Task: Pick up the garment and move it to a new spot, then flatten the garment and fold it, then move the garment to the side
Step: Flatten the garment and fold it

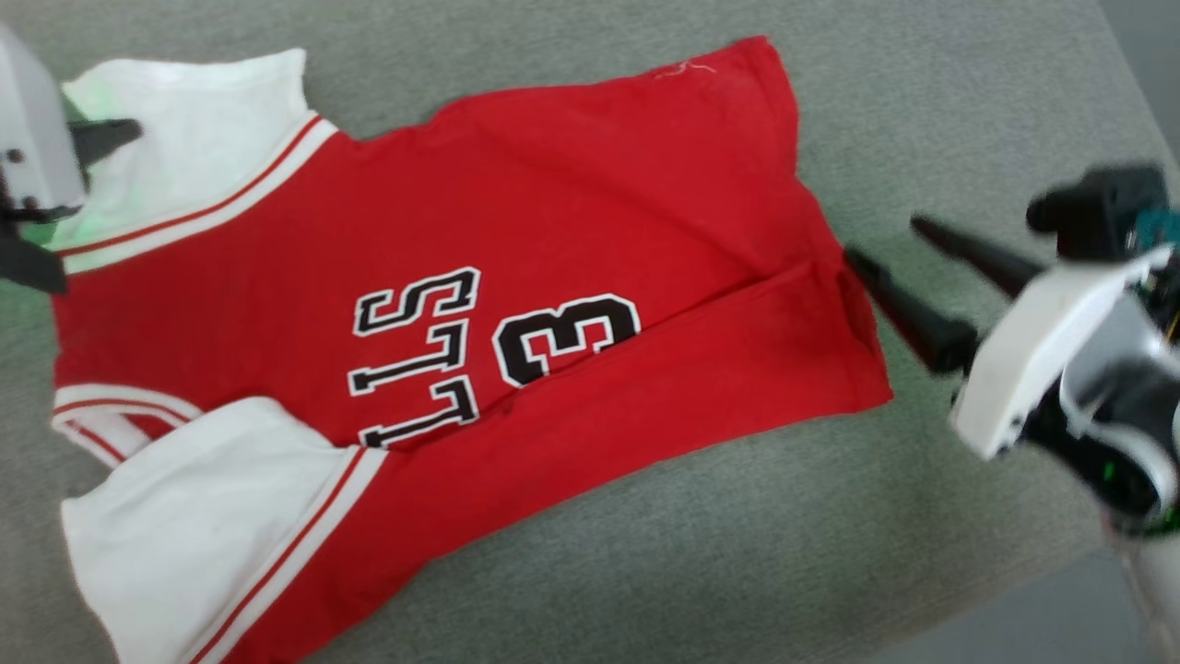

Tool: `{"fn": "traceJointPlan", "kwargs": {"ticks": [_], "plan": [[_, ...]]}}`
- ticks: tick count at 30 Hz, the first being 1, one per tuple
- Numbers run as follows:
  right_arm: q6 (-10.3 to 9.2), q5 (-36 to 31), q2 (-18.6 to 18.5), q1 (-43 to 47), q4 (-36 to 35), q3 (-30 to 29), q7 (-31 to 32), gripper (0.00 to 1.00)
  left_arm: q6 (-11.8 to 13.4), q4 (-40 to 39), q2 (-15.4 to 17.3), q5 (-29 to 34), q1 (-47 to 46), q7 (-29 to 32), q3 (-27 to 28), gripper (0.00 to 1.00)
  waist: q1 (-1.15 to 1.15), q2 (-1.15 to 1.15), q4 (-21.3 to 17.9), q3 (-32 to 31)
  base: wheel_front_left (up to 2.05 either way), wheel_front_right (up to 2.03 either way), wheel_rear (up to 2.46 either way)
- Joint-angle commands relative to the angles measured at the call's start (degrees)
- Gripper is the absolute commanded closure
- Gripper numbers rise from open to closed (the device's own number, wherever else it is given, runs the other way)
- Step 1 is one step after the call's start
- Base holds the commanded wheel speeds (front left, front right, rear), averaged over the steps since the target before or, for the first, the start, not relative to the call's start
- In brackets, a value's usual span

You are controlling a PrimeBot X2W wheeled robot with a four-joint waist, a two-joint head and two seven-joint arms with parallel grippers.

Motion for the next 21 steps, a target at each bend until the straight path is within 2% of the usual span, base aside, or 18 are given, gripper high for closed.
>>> {"fn": "traceJointPlan", "kwargs": {"ticks": [1, 6, 12, 17, 21], "plan": [[-0.10, -0.1, -0.3, -2.3, 0.5, 0.3, 0.7, 0.00, -0.3, -0.3, -0.4, -0.1, -0.2, -0.3, -0.2, 1.00, 0.00, 0.00, 1.0, -0.2, 0.00, 0.00, 0.00], [-0.10, -0.3, -0.4, -13.9, 7.7, 1.0, 4.7, 0.00, -0.3, -3.0, -1.8, -1.4, -0.7, -1.5, -1.5, 1.00, 0.00, 0.00, 3.5, 0.3, 0.00, 0.00, 0.00], [-0.10, -0.6, 2.1, -26.7, 24.2, 3.0, 11.7, 0.00, -0.3, -5.0, -3.0, -2.7, -1.7, -2.5, -3.3, 1.00, 0.00, 0.00, 6.6, 1.8, 0.00, 0.00, 0.00], [-0.10, -3.9, 4.0, -34.9, 36.7, 1.8, 12.4, 0.00, -0.3, -5.8, -3.7, -3.6, -3.4, -3.0, -4.9, 1.00, 0.00, 0.00, 8.5, 3.4, 0.00, 0.00, 0.00], [-0.10, -6.7, 4.7, -38.7, 44.1, 2.4, 11.9, 0.00, -0.3, -6.7, -4.1, -4.4, -4.4, -3.6, -6.3, 1.00, 0.00, 0.00, 9.7, 4.1, 0.00, 0.00, 0.00]]}}
